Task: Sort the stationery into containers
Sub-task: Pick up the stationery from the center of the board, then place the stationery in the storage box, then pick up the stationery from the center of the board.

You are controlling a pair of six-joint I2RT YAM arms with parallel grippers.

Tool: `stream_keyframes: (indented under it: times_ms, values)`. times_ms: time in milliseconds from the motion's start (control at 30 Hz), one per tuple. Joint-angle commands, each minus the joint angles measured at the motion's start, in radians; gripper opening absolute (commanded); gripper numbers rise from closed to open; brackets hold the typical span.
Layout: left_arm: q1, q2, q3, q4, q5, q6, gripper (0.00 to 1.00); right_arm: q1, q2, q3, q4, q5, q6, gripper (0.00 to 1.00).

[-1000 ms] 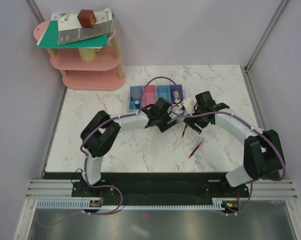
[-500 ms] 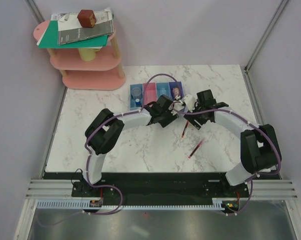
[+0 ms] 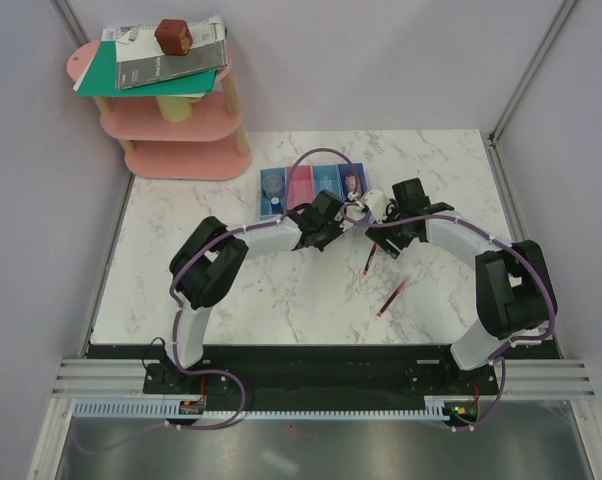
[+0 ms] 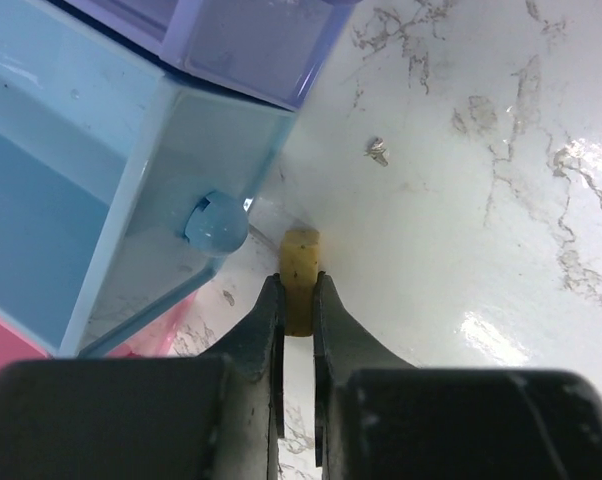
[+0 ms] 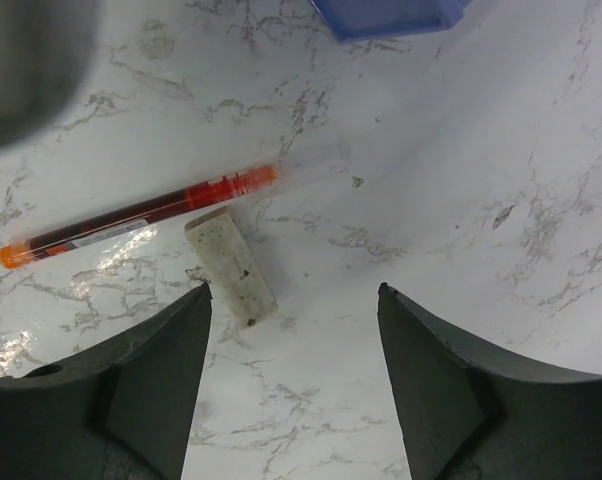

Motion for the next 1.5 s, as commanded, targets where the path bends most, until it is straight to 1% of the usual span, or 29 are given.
stream_keyframes:
  times_ms: [0,133,167,267,400,567,833,933,1000,1033,1067,1200,1300,1333,1367,1467]
  values:
    - [-0.015,-0.064,0.004,0.043,0.08,-0.01,0.06,0.032,0.085,-0.022,-0.131,-0.047,-0.098,0.74]
    - [-0.015,-0.153,-0.002,0.004,0.088,-0.006,0.04,0.031,0.127,-0.019,-0.131,-0.048,-0.107,0.71]
    - [-0.015,-0.197,-0.004,-0.005,0.115,-0.006,0.04,0.031,0.133,-0.019,-0.131,-0.048,-0.106,0.71]
    - [-0.015,-0.281,-0.01,-0.045,0.132,-0.01,0.04,0.031,0.154,-0.017,-0.131,-0.05,-0.107,0.69]
    - [-0.014,-0.351,0.01,-0.098,0.105,0.004,0.04,0.029,0.174,-0.017,-0.13,-0.047,-0.11,0.67]
    - [0.005,-0.374,0.039,-0.108,0.036,0.041,0.02,0.014,0.182,-0.02,-0.13,-0.033,-0.112,0.66]
    - [0.013,-0.345,0.128,-0.106,-0.001,0.062,0.03,-0.014,0.162,-0.029,-0.13,-0.028,-0.113,0.64]
    - [0.023,-0.319,0.131,-0.05,-0.036,0.101,0.04,-0.015,0.164,-0.04,-0.125,-0.028,-0.116,0.62]
    - [0.04,-0.293,0.145,-0.021,-0.05,0.109,0.04,-0.02,0.162,-0.046,-0.124,-0.028,-0.116,0.56]
    - [0.048,-0.28,0.153,-0.016,-0.055,0.11,0.04,-0.017,0.162,-0.048,-0.125,-0.027,-0.116,0.5]
    - [0.065,-0.245,0.173,-0.011,-0.062,0.109,0.03,-0.019,0.161,-0.049,-0.125,-0.027,-0.116,0.47]
    - [0.1,-0.173,0.213,0.019,-0.093,0.112,0.03,-0.025,0.156,-0.052,-0.127,-0.027,-0.118,0.43]
    - [0.121,-0.145,0.227,0.032,-0.101,0.112,0.03,-0.031,0.148,-0.058,-0.125,-0.024,-0.122,0.33]
    - [0.129,-0.142,0.227,0.035,-0.102,0.112,0.03,-0.032,0.147,-0.06,-0.127,-0.021,-0.122,0.25]
    - [0.134,-0.139,0.225,0.036,-0.104,0.115,0.03,-0.038,0.139,-0.063,-0.127,-0.016,-0.124,0.24]
    - [0.144,-0.135,0.213,0.039,-0.113,0.119,0.03,-0.049,0.118,-0.06,-0.131,-0.013,-0.121,0.23]
